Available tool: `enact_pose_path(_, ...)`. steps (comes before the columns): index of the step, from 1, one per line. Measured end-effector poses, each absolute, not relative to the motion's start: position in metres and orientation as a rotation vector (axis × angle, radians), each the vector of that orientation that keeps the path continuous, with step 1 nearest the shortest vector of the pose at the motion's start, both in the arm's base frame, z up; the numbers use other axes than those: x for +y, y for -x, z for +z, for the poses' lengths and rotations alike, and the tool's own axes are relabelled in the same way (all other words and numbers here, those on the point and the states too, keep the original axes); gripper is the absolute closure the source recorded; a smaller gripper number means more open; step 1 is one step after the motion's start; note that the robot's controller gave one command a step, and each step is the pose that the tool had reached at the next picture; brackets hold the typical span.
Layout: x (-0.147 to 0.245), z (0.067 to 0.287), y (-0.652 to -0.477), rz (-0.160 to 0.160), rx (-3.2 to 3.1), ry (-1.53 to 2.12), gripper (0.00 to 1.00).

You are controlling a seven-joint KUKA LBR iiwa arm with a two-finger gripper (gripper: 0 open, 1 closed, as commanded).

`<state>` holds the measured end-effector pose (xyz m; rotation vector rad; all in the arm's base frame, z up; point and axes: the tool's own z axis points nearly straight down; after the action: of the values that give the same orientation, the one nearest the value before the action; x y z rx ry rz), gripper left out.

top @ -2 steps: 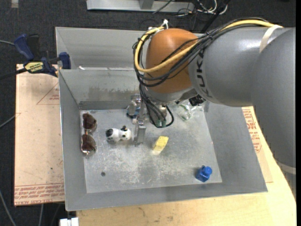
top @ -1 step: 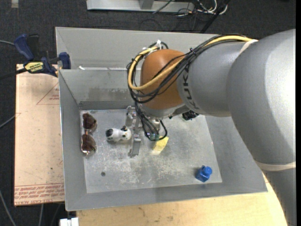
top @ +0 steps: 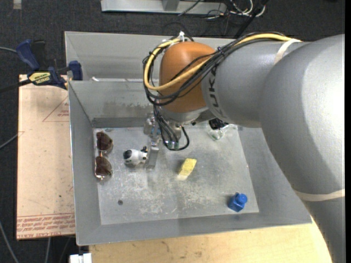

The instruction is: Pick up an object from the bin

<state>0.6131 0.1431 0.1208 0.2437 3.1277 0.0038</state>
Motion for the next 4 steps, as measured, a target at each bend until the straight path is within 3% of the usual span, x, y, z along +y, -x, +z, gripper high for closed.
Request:
enact_pose_path(1,0.1445,0.0735,-0.5951,0.004,3.118,-0.368,0.00)
enact_pose_path(2,0.1526,0.0698,-0.5958,0.003,3.106,-0.459,1.00)
enact_pose_path(4,0.1521,0.0729,-0.5946,0.000,3.111,-0.461,1.00)
